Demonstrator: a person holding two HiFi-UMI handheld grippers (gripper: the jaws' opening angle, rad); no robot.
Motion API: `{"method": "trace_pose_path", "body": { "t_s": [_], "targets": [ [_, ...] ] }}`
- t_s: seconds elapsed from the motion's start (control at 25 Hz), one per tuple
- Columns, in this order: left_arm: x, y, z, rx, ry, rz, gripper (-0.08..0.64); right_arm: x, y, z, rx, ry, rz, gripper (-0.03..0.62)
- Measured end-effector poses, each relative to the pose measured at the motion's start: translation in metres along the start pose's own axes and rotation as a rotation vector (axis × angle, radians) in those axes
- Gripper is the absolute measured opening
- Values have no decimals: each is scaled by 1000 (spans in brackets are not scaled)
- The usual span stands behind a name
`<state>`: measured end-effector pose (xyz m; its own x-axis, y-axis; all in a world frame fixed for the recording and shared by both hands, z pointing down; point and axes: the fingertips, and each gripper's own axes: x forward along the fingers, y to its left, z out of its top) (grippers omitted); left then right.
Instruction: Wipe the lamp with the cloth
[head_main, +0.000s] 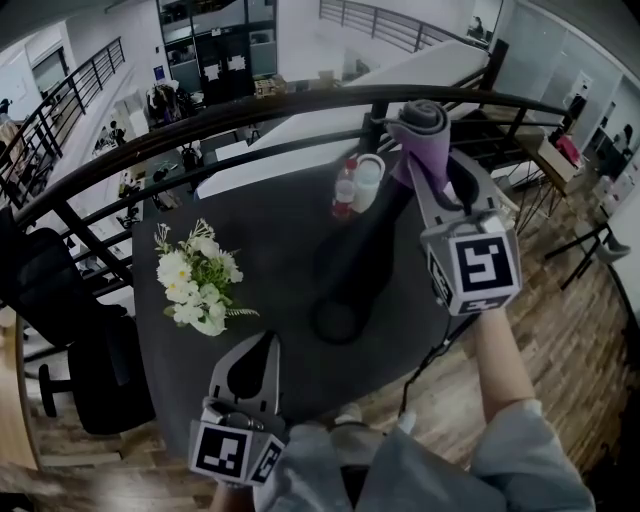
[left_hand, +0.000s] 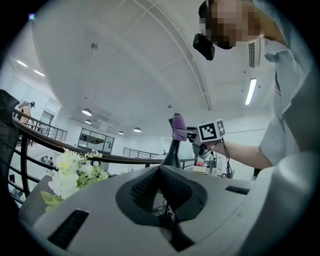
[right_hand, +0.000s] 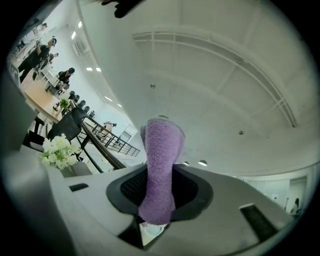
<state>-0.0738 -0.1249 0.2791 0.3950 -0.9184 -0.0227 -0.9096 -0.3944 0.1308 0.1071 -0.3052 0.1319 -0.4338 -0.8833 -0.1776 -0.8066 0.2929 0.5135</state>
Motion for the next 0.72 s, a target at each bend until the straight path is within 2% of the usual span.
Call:
{"method": "trace_pose_path", "body": {
  "t_s": [0.24, 0.72],
  "targets": [
    [-6, 7, 0, -2, 3, 0, 5, 3, 32, -5, -27, 17, 29, 115],
    [-26, 28, -3, -10, 17, -23, 5, -3, 117, -29, -78, 130, 83, 115]
  ]
}}
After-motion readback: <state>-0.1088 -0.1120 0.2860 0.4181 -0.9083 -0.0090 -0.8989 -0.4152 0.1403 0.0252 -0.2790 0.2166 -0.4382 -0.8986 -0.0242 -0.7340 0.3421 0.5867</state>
